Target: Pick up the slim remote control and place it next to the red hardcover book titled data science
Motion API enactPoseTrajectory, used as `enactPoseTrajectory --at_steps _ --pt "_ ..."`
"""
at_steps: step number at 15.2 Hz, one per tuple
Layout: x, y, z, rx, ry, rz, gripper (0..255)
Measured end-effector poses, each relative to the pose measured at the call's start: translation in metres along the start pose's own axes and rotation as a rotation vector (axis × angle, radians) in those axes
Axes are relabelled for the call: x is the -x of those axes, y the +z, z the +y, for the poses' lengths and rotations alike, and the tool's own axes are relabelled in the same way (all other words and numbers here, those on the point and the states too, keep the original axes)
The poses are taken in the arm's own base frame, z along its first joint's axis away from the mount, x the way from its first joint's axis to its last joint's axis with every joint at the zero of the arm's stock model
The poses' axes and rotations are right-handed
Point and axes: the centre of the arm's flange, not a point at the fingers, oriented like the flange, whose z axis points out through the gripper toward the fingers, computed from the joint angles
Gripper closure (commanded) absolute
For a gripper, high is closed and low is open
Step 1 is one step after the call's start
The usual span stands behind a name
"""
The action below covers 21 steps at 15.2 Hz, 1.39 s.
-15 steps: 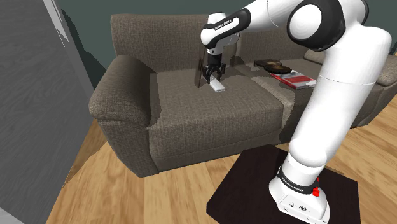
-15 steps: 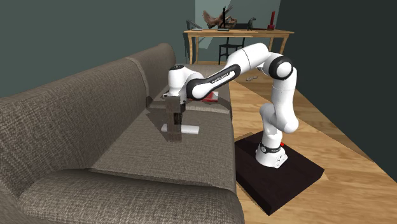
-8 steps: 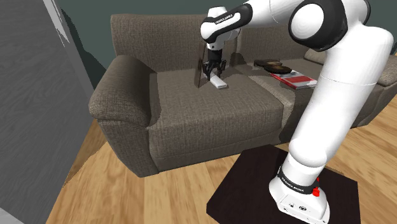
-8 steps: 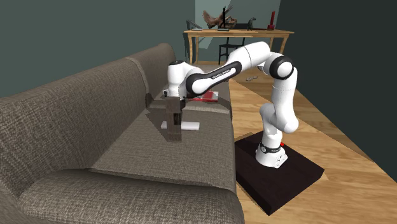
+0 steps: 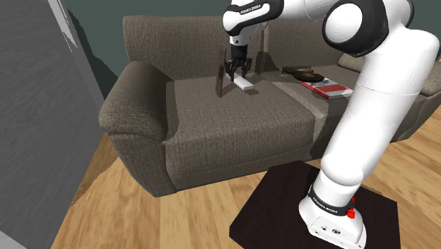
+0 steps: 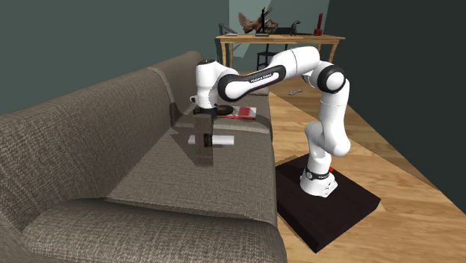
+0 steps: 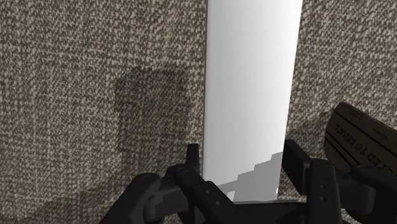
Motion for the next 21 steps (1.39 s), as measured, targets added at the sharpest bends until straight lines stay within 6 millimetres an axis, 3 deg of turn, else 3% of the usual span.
enactPoseTrajectory --at_steps 5,21 --pt "0.005 -0.022 0.004 0.000 0.000 0.000 255" --pt "0.119 -0.025 0.177 0.000 0.002 0.000 255"
